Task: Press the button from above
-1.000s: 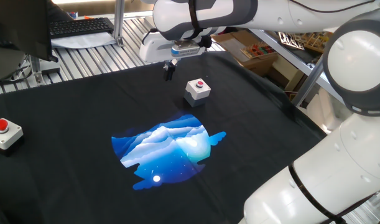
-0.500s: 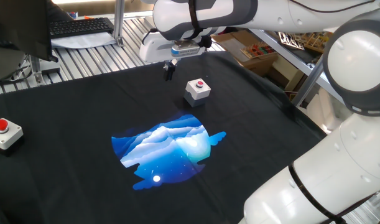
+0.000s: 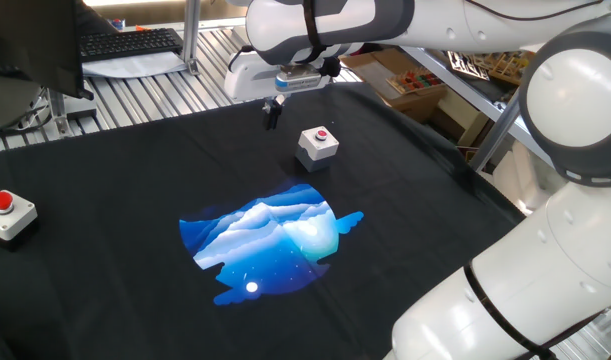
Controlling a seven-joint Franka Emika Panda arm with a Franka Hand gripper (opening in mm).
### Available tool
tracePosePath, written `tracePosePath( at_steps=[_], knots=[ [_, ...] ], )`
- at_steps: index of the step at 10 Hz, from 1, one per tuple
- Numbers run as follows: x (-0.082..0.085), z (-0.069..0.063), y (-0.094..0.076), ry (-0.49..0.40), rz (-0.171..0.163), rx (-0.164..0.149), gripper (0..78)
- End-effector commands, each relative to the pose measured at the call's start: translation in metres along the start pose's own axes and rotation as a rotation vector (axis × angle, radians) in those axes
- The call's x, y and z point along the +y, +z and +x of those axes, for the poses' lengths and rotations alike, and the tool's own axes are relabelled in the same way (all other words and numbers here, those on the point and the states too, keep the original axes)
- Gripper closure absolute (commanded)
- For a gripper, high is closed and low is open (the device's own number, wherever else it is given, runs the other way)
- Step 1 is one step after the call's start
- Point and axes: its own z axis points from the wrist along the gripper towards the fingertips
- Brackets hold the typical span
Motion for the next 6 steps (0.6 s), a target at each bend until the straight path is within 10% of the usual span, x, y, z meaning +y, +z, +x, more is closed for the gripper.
tracePosePath(
  at_steps=[1, 2, 6],
  knots=[
    [0.0000, 0.0000, 0.0000, 0.000, 0.000, 0.000, 77.6],
    [0.0000, -0.0001, -0.0001, -0.223, 0.009, 0.077, 77.6],
    [0.0016, 0.0004, -0.0014, -0.223, 0.012, 0.078, 77.6]
  ],
)
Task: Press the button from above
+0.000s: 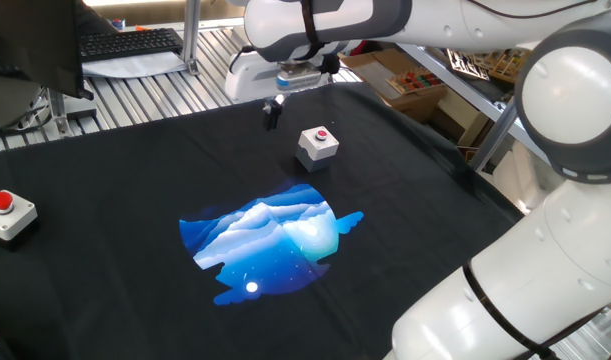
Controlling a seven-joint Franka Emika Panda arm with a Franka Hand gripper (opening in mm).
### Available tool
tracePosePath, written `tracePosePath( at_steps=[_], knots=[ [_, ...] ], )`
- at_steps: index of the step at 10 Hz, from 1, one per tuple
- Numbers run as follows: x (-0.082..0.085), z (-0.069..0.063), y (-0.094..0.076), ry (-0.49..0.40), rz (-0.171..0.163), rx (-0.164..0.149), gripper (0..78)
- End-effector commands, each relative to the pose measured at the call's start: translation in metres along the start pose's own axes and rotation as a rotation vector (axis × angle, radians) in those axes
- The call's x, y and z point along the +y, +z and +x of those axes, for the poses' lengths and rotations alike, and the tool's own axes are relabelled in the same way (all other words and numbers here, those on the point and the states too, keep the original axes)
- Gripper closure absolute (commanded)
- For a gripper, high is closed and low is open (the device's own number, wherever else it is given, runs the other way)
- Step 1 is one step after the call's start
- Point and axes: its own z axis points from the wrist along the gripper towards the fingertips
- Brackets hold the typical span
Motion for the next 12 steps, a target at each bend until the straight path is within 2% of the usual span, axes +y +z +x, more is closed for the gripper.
tracePosePath(
  at_steps=[1, 12],
  knots=[
    [0.0022, 0.0004, -0.0022, -0.111, -0.007, 0.038, 77.6],
    [0.0030, 0.0003, -0.0019, -0.116, -0.005, 0.031, 77.6]
  ],
)
